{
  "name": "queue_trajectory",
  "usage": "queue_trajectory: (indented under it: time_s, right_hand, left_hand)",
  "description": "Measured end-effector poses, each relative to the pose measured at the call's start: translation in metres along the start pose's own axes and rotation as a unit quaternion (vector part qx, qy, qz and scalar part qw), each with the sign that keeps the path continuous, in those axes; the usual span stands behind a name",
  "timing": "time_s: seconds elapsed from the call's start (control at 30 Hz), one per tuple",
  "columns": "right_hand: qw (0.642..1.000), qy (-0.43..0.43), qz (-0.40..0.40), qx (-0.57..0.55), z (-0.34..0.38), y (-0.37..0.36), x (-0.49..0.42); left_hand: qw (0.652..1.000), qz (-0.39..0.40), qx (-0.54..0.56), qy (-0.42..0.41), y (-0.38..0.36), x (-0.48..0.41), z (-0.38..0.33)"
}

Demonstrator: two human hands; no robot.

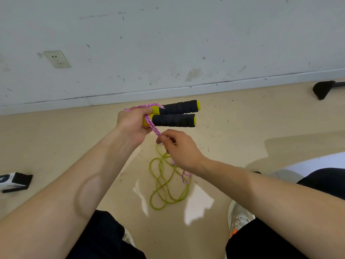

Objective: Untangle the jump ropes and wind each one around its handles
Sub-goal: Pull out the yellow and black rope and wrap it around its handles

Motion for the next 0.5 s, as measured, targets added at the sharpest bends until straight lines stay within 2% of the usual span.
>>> queue_trajectory:
  time_s: [0.17, 0.3, 0.37, 0.43, 0.5]
  right_hand:
    - [0.997, -0.025, 0.066, 0.023, -0.015, 0.019, -0.008]
    - [0.996, -0.022, 0.082, -0.004, -0.015, 0.046, -0.011]
    - [0.994, -0.019, 0.097, -0.037, -0.012, 0.060, -0.014]
    - [0.988, -0.029, 0.125, -0.091, -0.010, 0.067, -0.016]
    - [0.982, -0.042, 0.140, -0.118, -0.008, 0.069, -0.018]
  left_hand:
    - [0.984, 0.169, 0.035, 0.043, -0.007, 0.006, -0.005]
    - [0.947, 0.312, -0.046, 0.054, -0.013, 0.018, -0.017]
    - [0.941, 0.319, -0.107, 0.044, -0.010, 0.019, -0.021]
    - [0.936, 0.285, -0.205, 0.013, -0.007, 0.018, -0.024]
    - [0.907, 0.268, -0.323, -0.034, -0.010, 0.021, -0.026]
Point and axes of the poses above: each hand's wrist, its own x-axis away from the middle knuckle, its own y-axis out of the back of the hand, z = x × y, the point moved 6 cm from there along -x, towards the middle knuckle, and after that the axes turned 11 degrees about z, right-handed, at the moved point
